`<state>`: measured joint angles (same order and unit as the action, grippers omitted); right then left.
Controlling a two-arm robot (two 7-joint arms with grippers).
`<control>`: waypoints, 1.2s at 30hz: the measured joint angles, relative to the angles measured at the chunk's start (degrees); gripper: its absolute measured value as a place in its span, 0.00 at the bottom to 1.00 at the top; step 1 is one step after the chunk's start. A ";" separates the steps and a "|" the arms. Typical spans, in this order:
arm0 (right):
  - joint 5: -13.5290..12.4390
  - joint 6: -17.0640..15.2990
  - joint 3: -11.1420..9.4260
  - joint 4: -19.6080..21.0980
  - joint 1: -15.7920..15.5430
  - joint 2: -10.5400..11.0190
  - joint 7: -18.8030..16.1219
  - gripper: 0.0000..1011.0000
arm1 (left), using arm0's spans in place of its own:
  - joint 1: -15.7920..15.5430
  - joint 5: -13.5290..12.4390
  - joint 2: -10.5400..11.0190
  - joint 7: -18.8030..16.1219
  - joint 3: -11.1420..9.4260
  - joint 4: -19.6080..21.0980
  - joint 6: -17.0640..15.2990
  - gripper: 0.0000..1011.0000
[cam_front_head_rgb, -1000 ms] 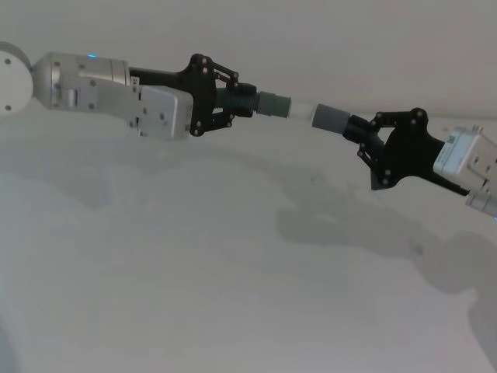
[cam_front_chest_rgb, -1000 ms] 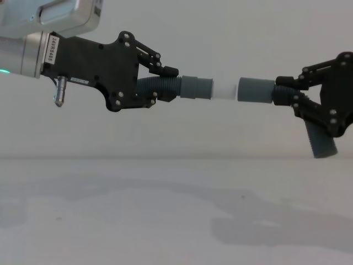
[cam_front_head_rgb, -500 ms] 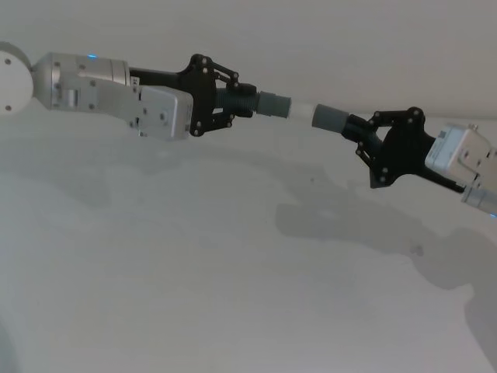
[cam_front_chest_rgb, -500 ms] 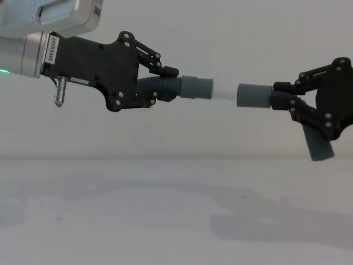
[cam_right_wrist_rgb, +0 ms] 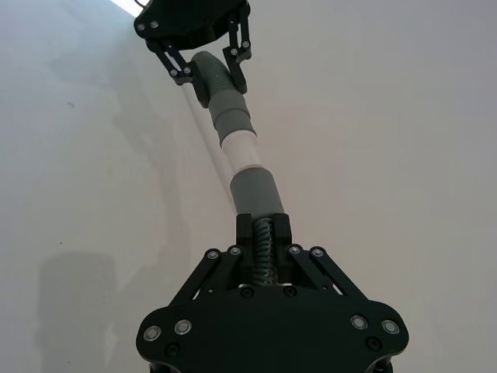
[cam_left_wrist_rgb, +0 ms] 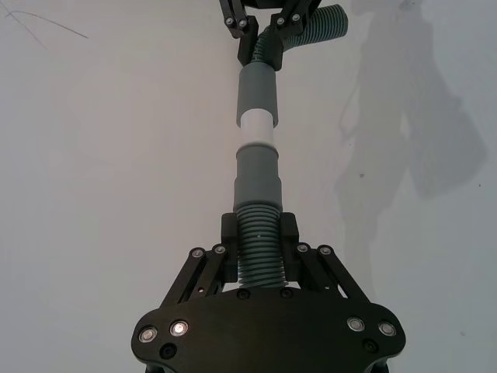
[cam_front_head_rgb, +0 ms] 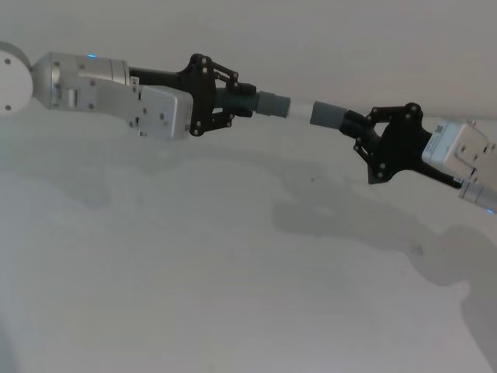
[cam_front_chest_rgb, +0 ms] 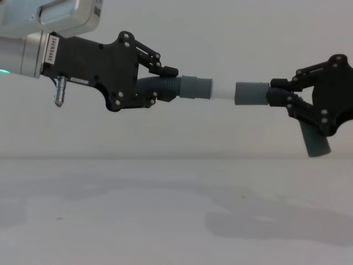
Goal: Use both hands to pick up one end of the pipe from the table, align the ends, and insert them.
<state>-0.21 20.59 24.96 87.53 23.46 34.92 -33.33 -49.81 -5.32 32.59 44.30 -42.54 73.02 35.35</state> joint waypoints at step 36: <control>0.02 2.13 0.13 1.58 -0.37 1.36 -0.84 0.14 | 0.00 0.00 0.00 0.00 0.00 0.01 0.00 0.30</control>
<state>-0.19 22.72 25.09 89.11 23.09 36.29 -34.17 -49.81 -5.32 32.59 44.30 -42.54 73.02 35.35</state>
